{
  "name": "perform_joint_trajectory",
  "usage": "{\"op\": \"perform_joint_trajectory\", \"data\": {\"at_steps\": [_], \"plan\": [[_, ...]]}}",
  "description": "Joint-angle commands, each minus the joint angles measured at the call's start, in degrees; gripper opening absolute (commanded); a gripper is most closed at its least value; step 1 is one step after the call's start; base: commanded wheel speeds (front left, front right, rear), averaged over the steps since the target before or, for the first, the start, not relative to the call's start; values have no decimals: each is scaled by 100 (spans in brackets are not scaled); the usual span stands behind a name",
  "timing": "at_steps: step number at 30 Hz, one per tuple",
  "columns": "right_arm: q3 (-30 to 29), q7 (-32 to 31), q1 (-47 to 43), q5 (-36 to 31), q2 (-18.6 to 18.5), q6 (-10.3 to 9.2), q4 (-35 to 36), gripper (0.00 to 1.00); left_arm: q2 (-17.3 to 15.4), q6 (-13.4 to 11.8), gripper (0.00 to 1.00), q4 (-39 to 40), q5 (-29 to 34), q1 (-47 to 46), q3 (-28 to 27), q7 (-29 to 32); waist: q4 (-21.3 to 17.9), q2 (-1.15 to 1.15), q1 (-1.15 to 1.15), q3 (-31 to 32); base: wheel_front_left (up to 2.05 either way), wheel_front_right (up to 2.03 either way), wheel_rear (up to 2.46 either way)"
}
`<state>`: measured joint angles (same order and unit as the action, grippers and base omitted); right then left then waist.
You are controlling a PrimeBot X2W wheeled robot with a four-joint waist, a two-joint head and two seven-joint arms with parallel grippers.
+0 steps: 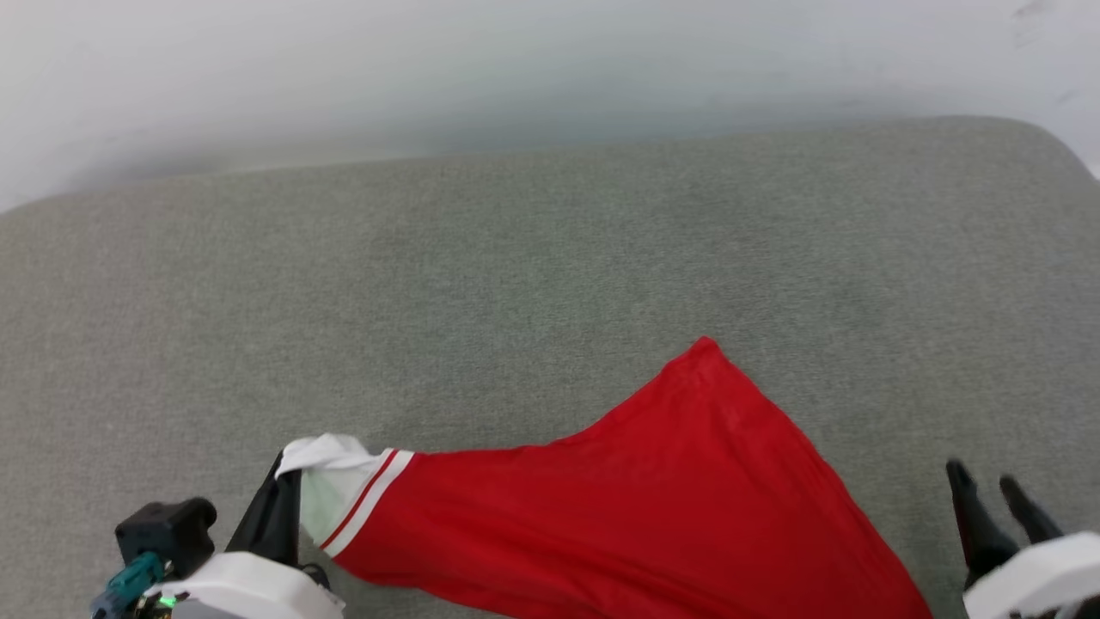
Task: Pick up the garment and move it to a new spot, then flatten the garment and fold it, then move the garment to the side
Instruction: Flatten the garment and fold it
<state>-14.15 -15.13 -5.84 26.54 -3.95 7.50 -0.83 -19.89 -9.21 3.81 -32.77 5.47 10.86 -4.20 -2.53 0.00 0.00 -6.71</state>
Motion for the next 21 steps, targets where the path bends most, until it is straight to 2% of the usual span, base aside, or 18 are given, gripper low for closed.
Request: {"op": "perform_joint_trajectory", "data": {"at_steps": [1,5,7,9,14,17,21], "plan": [[12,107,173,23,-18,-2,-49,100,-24,12,0,45,51,-119,8,-19,89,0,0,-92,0,0,0],[198,402,946,49,-163,-2,-452,100,17,60,0,91,98,-376,114,-31,291,0,0,-283,0,0,0],[374,207,1332,29,-354,-2,-659,100,52,104,0,90,133,-505,176,-48,390,0,0,-384,0,0,0],[660,-203,1746,43,-608,-2,-819,100,95,138,0,72,153,-631,253,-68,493,0,0,-483,0,0,0],[1440,-1732,2527,135,-1272,-2,-1031,100,190,223,0,1,231,-914,384,-198,742,0,0,-709,0,0,0],[1791,-2684,2907,207,-1502,-2,-1052,100,258,266,0,-27,247,-1079,455,-261,866,0,0,-862,0,0,0],[2283,-3354,3297,269,-1693,-2,-1149,100,318,353,0,-48,282,-1285,545,-321,1001,0,0,-1104,0,0,0]]}}
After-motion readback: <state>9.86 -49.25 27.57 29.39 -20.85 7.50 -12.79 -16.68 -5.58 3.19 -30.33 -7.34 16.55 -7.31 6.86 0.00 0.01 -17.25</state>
